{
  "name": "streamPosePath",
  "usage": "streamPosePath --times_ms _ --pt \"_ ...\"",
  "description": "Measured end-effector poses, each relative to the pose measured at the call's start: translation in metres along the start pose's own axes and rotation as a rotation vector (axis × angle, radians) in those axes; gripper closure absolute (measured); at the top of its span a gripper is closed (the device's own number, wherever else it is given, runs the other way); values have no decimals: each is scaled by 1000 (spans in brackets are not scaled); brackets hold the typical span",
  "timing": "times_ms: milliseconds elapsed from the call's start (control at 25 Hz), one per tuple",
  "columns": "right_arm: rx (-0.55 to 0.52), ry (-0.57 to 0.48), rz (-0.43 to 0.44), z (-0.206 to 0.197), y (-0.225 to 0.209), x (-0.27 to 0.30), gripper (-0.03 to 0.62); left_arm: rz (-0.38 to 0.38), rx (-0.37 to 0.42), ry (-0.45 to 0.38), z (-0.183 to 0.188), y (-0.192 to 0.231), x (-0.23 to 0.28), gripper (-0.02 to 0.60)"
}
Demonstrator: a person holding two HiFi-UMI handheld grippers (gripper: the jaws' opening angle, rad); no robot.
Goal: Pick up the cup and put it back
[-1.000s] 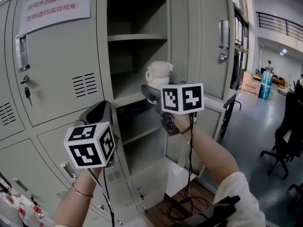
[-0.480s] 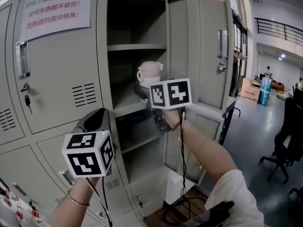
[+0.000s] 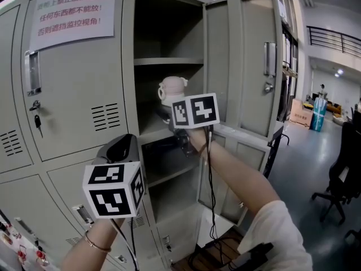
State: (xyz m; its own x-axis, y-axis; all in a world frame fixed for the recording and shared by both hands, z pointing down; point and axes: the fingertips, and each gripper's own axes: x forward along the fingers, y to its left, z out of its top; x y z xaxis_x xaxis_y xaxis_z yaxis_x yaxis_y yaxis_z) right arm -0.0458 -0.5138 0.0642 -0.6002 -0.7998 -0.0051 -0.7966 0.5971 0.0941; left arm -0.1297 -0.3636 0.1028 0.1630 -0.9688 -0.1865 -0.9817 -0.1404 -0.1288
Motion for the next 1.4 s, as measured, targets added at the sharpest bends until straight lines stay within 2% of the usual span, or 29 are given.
streamPosePath --times_ms 240,640,1000,1400 --pt "18 42 10 0 0 18 253 -4 -12 0 -2 0 -4 569" --pt "-2 116 -23 -5 -7 38 253 -7 -29 0 -7 -1 -8 569" --pt "-113 241 -55 -20 -2 50 252 -14 -50 -7 -13 -2 -7 569" --pt "-78 277 -31 -23 -4 52 251 -30 -63 13 -24 1 -5 569"
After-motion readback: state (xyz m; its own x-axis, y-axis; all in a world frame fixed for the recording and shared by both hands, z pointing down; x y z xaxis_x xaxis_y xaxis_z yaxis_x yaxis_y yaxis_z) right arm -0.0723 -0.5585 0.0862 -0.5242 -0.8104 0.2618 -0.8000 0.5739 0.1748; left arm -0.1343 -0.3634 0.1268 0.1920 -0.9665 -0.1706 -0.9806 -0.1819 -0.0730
